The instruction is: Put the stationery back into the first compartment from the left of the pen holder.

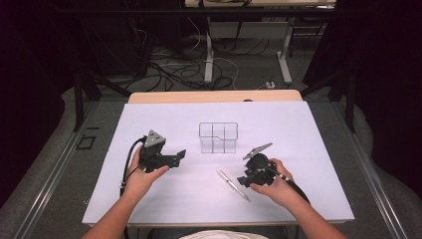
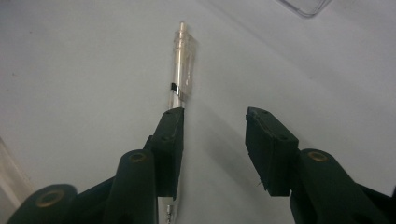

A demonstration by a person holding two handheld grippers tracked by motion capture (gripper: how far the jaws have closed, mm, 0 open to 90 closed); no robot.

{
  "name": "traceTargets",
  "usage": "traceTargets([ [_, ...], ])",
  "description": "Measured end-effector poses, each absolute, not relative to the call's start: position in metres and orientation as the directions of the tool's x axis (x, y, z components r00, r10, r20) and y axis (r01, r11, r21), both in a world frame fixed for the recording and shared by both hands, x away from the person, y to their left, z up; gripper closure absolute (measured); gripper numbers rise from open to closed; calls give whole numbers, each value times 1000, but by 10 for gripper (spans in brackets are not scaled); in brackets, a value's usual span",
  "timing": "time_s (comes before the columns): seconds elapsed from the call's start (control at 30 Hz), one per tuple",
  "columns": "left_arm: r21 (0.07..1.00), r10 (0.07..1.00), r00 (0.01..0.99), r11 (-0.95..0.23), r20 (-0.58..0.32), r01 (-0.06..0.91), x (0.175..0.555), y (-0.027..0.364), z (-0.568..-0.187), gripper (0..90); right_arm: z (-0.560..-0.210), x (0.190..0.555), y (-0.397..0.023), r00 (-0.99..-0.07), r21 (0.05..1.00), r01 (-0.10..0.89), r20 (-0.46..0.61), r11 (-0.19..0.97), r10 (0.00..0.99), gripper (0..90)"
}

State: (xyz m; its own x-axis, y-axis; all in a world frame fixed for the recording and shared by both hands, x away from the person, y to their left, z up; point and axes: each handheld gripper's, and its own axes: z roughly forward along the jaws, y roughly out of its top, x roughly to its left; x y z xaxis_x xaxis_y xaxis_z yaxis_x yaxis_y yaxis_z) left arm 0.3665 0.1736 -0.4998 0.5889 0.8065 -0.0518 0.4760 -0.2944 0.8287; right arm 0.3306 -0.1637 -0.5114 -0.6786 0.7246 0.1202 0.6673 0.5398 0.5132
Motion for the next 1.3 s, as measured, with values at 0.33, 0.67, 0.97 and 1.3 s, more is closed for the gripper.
traceTargets([
  [0.33, 825, 815, 577, -292, -49, 484, 367, 177, -502, 144, -519, 327, -152, -690, 476, 679, 154, 559, 707, 653],
  [0.67, 822, 814, 579, -295, -51, 487, 368, 177, -504, 144, -529, 325, -147, -692, 457, 685, 163, 568, 703, 677],
  [0.97, 825, 819, 572, -290, -49, 486, 368, 177, -505, 145, -534, 326, -147, -695, 426, 692, 171, 584, 699, 723],
  [1.3, 826, 822, 568, -286, -50, 486, 368, 177, -505, 144, -536, 326, -146, -686, 423, 700, 173, 576, 707, 795],
])
